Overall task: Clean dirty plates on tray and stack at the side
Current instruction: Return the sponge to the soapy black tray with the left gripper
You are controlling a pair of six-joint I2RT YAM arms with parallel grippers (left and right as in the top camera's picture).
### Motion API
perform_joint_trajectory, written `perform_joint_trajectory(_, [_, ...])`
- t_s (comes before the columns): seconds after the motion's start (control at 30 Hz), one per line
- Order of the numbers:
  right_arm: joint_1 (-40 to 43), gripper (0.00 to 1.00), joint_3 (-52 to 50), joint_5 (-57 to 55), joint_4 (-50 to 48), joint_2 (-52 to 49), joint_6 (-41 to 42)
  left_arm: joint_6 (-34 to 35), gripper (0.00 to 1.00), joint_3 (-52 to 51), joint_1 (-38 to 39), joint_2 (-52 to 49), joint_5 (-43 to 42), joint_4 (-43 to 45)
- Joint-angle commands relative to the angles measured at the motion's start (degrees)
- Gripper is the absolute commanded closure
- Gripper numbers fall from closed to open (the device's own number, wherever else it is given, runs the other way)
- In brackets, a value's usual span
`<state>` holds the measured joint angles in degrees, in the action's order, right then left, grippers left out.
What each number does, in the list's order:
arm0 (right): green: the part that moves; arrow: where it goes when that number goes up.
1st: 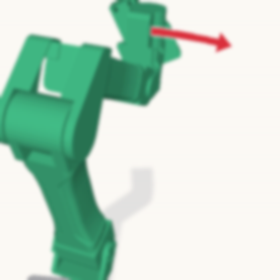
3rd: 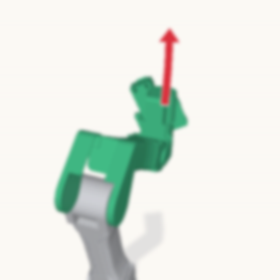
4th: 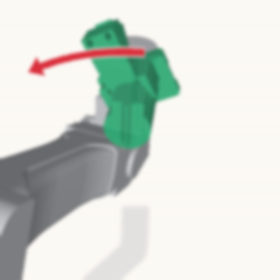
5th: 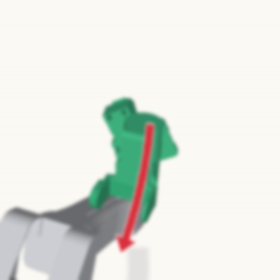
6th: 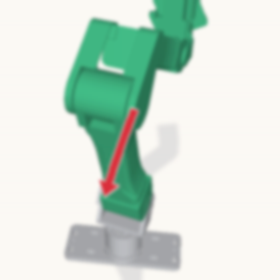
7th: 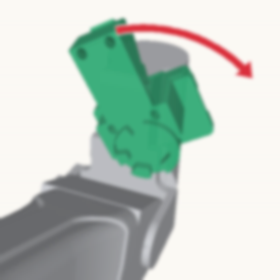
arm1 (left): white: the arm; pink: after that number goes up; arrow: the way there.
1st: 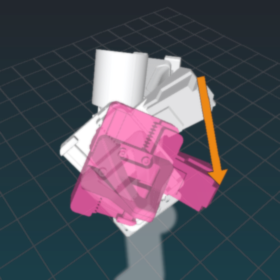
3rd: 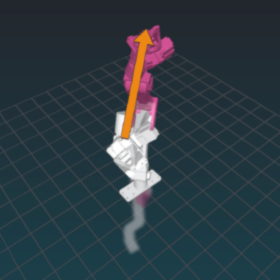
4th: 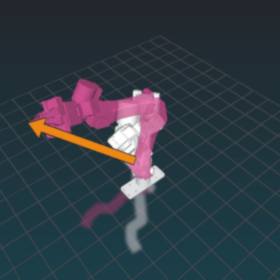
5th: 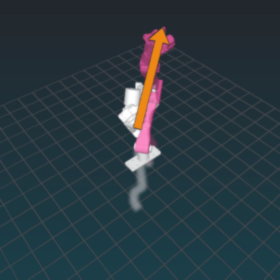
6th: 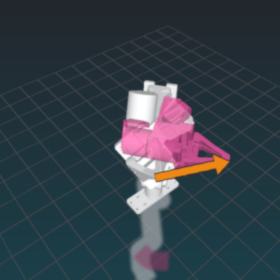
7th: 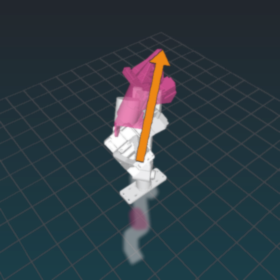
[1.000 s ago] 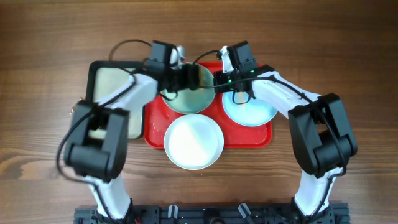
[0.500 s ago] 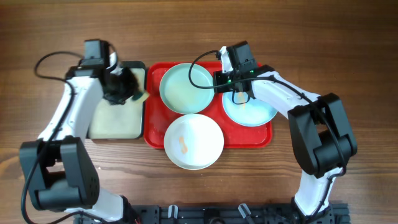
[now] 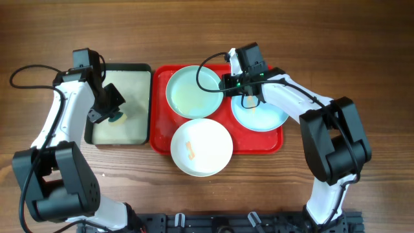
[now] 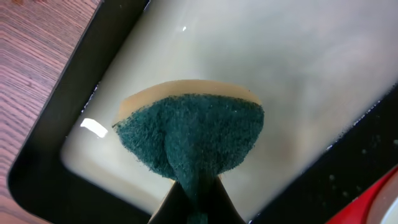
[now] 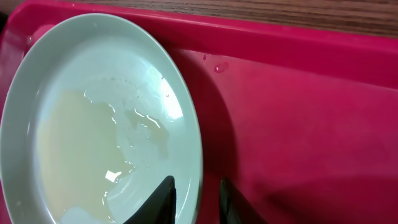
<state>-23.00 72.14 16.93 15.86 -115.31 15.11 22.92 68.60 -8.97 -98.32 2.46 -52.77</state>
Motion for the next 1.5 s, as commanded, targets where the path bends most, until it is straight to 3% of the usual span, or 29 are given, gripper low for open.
perform_joint_trajectory(0.0, [-0.3,0.77,0.1,0.5,0.0,-0.6,-0.1,-3.2,0.96,-1.5,-0.2,1.5,1.7,-0.2])
perform_joint_trajectory(0.57, [-0.3,0.85,-0.5,0.5,-1.9,-3.0,0.1,-6.3,0.96,-3.8,-0.2,1.5,-1.0,2.4])
perform_joint_trajectory(0.8, [-0.3,0.77,-0.5,0.8,-1.9,-3.0,0.1,-6.2,0.96,-3.8,-0.2,1.5,-1.6,2.4])
perform_joint_trajectory(0.9, [-0.3,0.87,-0.5,0.8,-2.2,-3.0,0.1,-3.8,0.96,-3.8,-0.2,1.5,-1.5,2.4])
perform_joint_trajectory(1.07, [-0.3,0.96,-0.5,0.7,-2.2,-3.0,0.1,3.9,0.96,-3.8,-0.3,1.5,-0.8,3.1])
perform_joint_trajectory(1.47, [-0.4,0.96,-0.5,0.5,-2.1,-3.1,-0.2,8.7,0.96,-3.8,-3.1,1.5,0.0,2.2])
